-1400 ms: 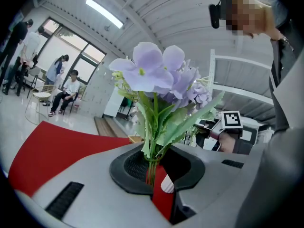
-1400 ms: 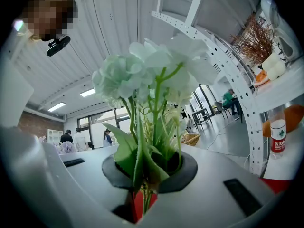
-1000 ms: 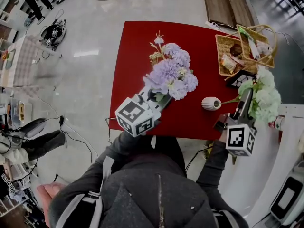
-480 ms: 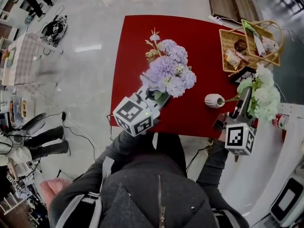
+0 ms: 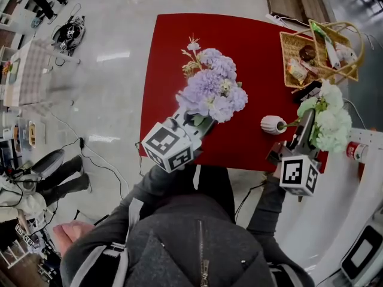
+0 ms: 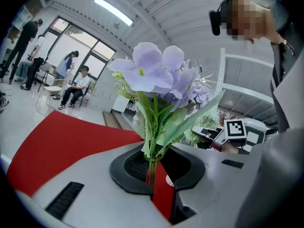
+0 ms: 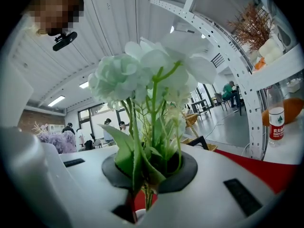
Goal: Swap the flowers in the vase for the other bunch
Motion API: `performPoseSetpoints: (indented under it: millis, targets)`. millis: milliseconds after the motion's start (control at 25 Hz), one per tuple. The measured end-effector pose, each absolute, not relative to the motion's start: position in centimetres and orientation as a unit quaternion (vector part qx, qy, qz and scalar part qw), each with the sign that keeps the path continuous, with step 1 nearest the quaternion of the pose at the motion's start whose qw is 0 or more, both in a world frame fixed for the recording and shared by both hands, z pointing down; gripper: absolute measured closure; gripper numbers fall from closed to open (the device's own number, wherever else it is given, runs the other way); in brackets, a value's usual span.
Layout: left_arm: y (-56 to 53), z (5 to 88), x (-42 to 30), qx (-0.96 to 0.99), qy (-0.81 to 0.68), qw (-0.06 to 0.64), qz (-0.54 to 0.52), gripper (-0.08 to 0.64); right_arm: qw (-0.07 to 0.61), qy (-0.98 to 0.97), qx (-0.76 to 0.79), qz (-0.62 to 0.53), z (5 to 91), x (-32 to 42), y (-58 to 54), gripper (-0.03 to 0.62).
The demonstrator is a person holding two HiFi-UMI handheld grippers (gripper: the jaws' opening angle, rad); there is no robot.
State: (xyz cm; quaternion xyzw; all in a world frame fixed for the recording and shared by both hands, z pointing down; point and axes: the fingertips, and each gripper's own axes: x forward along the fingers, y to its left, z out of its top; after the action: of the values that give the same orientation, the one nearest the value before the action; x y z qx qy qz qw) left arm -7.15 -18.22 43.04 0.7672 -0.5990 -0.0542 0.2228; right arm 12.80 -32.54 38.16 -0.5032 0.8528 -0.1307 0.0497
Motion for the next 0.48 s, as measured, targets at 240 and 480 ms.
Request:
performPoseSetpoints:
  millis: [240, 480]
  targets:
    - [-18.2, 43.1, -7.2, 0.767, -0.6, 0.223, -0.053, 0.499, 0.045, 0.857, -0.5, -0.113, 38.5, 12.1, -31.7, 0.532]
    - [-17.9, 43.1, -7.1, 0.767, -0.599, 0.223, -0.052, 0.499, 0.043, 0.86, -0.504, -0.064, 38.7, 11.2, -30.1, 0.532]
